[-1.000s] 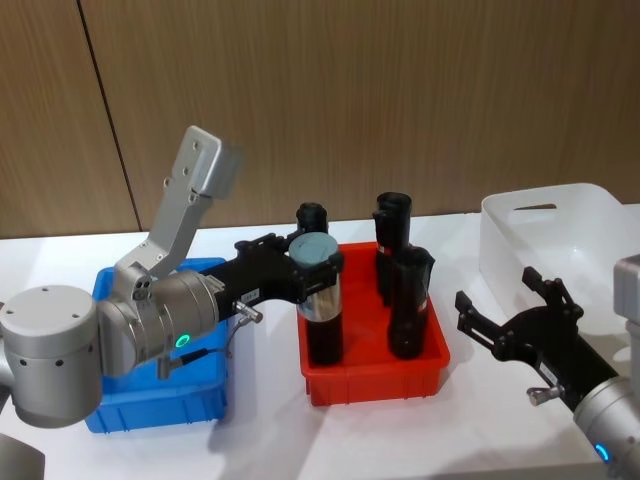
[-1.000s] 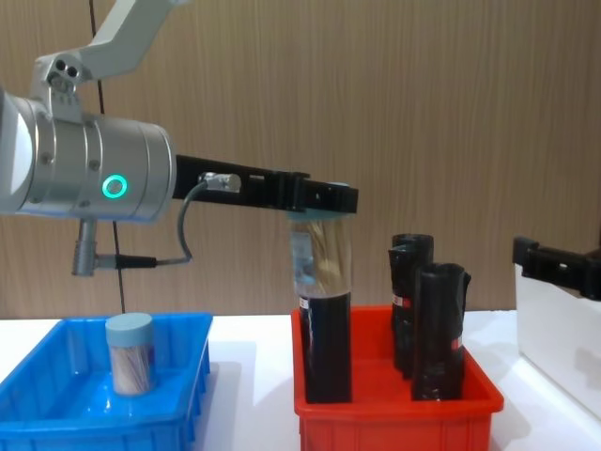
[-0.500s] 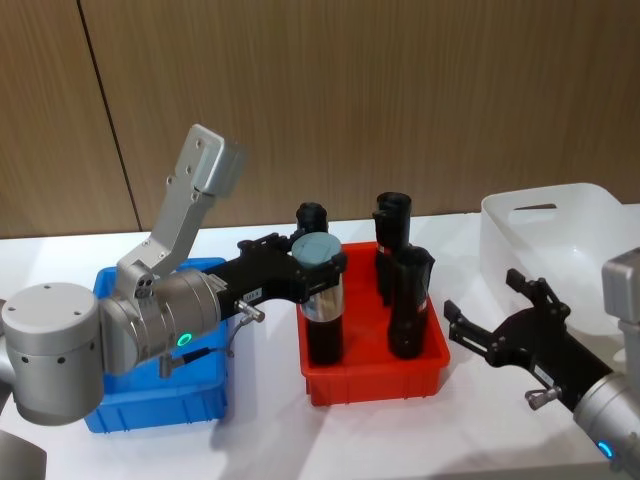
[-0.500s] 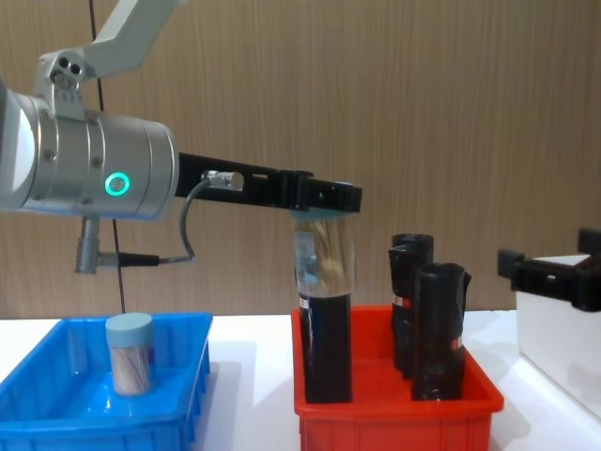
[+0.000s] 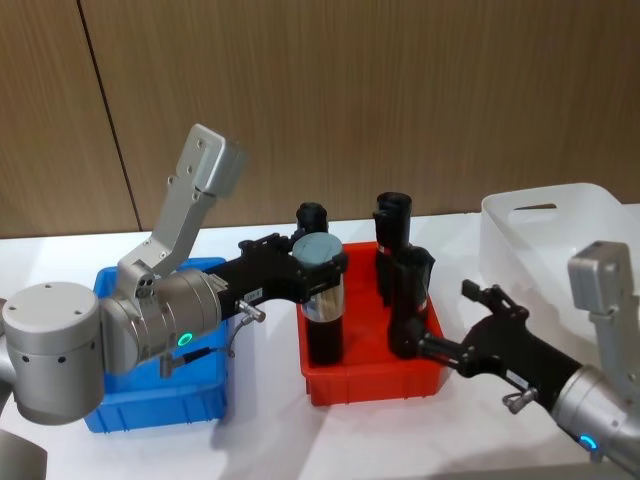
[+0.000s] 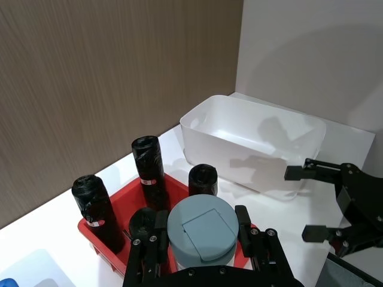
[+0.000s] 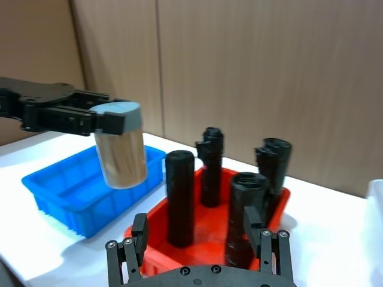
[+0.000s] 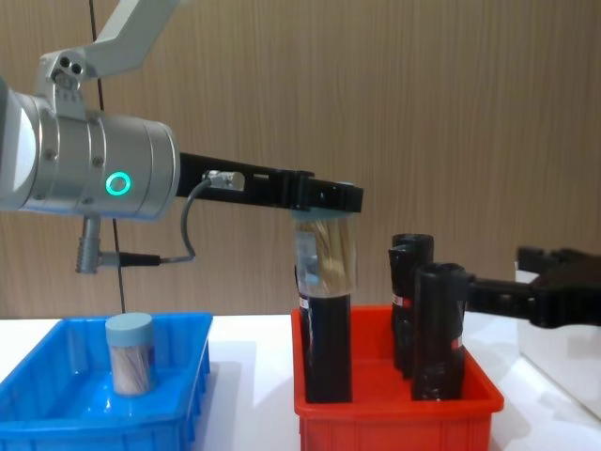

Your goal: Pick the cotton swabs from the blue box and place them into the white box.

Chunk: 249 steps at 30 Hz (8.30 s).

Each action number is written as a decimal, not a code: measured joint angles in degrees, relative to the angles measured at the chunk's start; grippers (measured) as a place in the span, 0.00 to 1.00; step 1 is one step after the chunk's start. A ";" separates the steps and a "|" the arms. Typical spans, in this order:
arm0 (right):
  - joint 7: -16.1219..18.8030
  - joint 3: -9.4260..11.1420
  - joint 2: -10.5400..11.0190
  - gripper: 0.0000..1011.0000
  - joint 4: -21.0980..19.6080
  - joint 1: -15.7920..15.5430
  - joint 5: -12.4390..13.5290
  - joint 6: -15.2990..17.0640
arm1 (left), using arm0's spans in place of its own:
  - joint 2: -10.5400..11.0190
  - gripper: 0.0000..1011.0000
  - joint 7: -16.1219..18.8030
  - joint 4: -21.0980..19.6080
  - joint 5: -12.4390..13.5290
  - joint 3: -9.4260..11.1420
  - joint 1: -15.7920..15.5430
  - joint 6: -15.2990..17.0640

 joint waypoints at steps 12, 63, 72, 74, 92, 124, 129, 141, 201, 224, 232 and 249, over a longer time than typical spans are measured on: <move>6.82 -1.22 -1.98 0.99 3.84 4.36 0.55 2.61 | 0.00 0.66 -0.06 0.00 -0.02 0.00 -0.03 0.02; 13.97 -5.95 -9.39 0.99 17.72 16.85 -1.94 3.93 | 0.00 0.66 -0.06 0.00 -0.02 0.00 -0.03 0.01; 13.29 -6.23 -10.00 0.99 19.24 18.19 -2.54 3.10 | 0.00 0.66 -0.06 -0.01 -0.02 0.00 -0.03 0.01; 13.20 -6.27 -10.07 0.99 19.42 18.38 -2.64 2.98 | 0.00 0.66 -0.06 -0.01 -0.02 0.00 -0.03 0.01; 13.08 -6.97 -10.82 0.71 21.28 19.92 -3.36 1.00 | 0.00 0.66 -0.05 -0.01 -0.02 -0.01 -0.03 0.01; 11.95 -7.56 -10.73 0.64 21.44 20.46 -3.25 0.08 | 0.00 0.99 -0.08 -0.01 -0.02 0.00 -0.03 0.05; 11.20 -7.50 -10.56 0.64 21.48 20.43 -3.14 0.03 | 0.00 0.99 -0.07 -0.01 -0.02 0.00 -0.03 0.03; 7.68 -6.35 -9.91 0.64 23.69 21.03 -3.40 -0.38 | 0.00 0.99 -0.07 -0.01 -0.02 0.00 -0.03 0.01; -16.64 5.94 -2.59 0.76 33.30 24.71 -5.58 5.00 | 0.00 0.99 -0.06 0.00 -0.02 0.00 -0.03 0.02; -17.60 6.54 -2.70 0.99 34.29 25.22 -5.09 4.65 | 0.00 0.99 -0.06 0.00 -0.02 0.00 -0.03 0.01; -17.68 6.57 -2.72 0.99 34.14 25.11 -5.06 4.49 | 0.01 0.99 -0.06 0.00 -0.02 0.00 -0.01 -0.01; -17.97 5.13 -2.26 0.99 25.38 18.39 -4.08 2.93 | 1.32 0.99 8.48 -0.79 2.68 2.08 3.97 -8.79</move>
